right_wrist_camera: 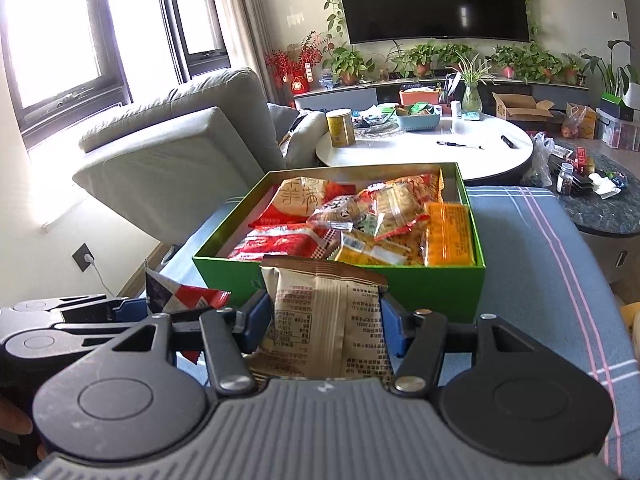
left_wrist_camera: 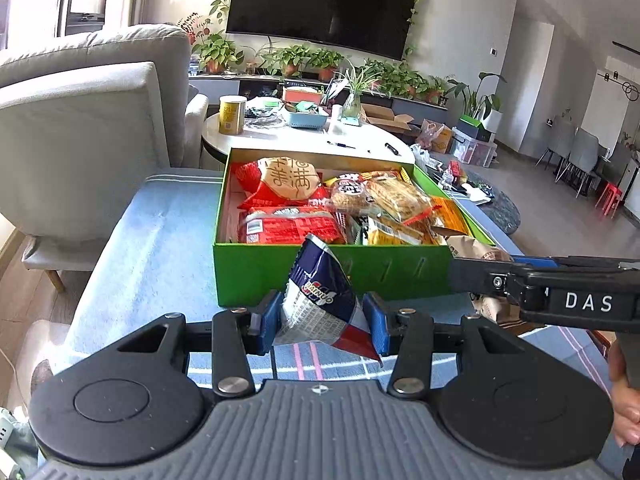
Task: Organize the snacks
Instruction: 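Carry the chip bag with the left gripper while the right carries the brown packet over the box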
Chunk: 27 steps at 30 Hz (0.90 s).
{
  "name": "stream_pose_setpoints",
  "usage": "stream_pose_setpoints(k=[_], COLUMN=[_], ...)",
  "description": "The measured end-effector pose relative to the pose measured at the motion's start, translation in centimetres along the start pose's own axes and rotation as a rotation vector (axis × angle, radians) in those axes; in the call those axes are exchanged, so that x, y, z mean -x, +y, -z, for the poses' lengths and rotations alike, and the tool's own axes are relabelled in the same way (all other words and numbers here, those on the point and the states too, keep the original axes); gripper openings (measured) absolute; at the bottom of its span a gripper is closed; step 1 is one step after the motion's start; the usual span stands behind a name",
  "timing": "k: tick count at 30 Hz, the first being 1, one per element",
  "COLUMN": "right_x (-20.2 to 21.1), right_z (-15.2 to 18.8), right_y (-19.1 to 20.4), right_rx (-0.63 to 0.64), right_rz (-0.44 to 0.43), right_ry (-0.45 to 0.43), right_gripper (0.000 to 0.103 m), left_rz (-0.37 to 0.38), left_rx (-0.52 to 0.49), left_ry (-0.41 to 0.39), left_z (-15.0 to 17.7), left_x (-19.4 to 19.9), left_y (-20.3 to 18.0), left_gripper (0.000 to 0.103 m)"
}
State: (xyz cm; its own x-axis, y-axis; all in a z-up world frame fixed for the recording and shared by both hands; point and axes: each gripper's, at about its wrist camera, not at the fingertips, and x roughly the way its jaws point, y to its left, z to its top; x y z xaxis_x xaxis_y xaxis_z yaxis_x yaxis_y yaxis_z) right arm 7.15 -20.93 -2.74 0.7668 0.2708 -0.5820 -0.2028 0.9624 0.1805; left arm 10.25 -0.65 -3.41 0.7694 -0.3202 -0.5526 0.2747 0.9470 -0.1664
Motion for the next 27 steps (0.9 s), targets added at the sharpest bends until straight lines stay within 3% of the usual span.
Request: stream_pose_setpoints(k=[27], right_x=[-3.6], right_z=[-5.9], right_y=[-0.5], right_rx=[-0.054], right_rz=[0.043], right_ry=[-0.103], right_gripper=[0.086], left_rz=[-0.024], left_rx=[-0.044], left_ry=[-0.050], left_z=[-6.8], left_x=[-4.3], left_y=[0.2], left_gripper=[0.042])
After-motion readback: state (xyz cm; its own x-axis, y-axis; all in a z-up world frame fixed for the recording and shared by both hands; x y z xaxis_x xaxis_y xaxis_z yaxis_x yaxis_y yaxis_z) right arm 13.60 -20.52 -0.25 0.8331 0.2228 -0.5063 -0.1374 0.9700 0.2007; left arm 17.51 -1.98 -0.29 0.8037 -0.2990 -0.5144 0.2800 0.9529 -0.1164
